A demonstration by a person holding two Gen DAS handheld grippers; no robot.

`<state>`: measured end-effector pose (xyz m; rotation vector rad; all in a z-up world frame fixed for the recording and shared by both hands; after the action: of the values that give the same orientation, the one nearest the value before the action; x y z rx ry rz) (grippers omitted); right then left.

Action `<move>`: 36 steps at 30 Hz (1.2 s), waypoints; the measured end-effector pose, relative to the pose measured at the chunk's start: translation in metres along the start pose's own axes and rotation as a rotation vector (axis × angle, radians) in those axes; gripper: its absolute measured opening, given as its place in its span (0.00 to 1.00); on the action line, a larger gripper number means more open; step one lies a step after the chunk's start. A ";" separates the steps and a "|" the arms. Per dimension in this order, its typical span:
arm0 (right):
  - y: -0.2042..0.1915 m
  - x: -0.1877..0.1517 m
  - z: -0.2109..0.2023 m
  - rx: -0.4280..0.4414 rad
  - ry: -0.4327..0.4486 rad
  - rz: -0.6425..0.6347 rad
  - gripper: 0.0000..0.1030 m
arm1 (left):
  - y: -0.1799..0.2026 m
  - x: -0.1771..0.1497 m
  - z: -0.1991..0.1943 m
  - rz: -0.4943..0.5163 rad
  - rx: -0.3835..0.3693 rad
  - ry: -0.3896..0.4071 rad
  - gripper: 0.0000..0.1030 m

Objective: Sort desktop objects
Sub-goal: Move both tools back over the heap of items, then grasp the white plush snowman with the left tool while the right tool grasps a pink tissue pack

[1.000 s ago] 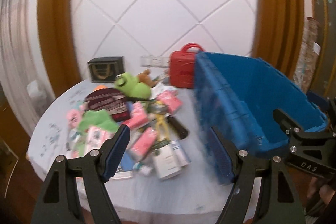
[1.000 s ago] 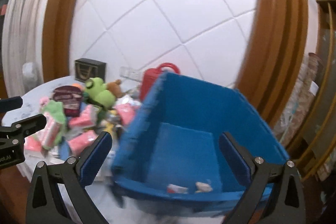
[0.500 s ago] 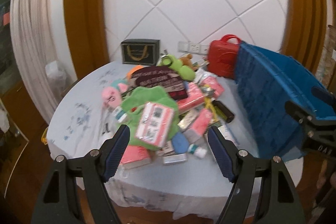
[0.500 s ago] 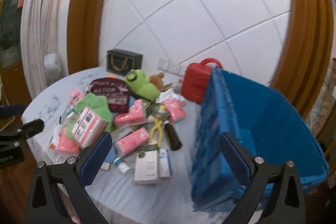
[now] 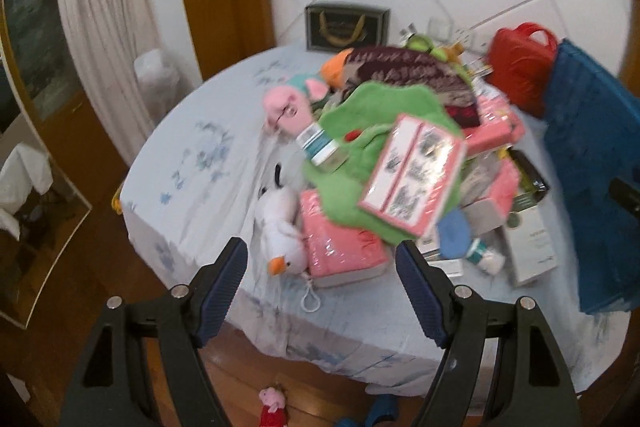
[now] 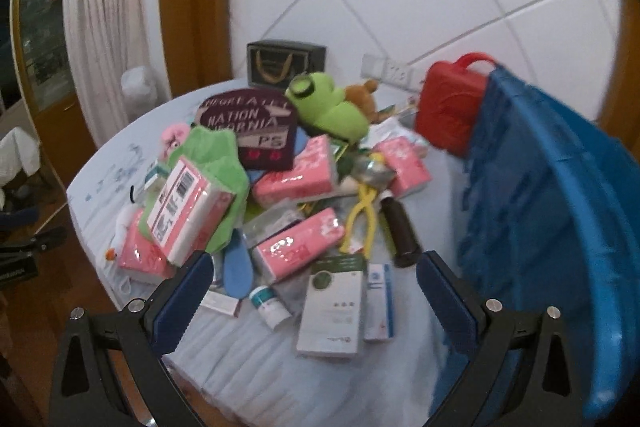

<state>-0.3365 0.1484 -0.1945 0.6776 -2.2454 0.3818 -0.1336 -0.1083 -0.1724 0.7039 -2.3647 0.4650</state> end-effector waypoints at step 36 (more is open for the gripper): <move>-0.129 0.012 0.200 -0.071 -0.182 0.347 1.00 | -0.041 -0.008 0.240 0.115 -0.178 -0.345 0.68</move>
<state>-0.3842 -0.0532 -0.3133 0.2928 -2.5435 0.4193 -0.2146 -0.2536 -0.3504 0.6066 -2.7391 0.1861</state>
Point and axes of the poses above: each gripper's, at about its wrist camera, not at the fingertips, and z roughly the way its jaws point, y to its right, x to its top, the point moved 8 cm from there along z, roughly the way its jaws point, and after that the axes turned 10 degrees about x, right-handed, at the moved point
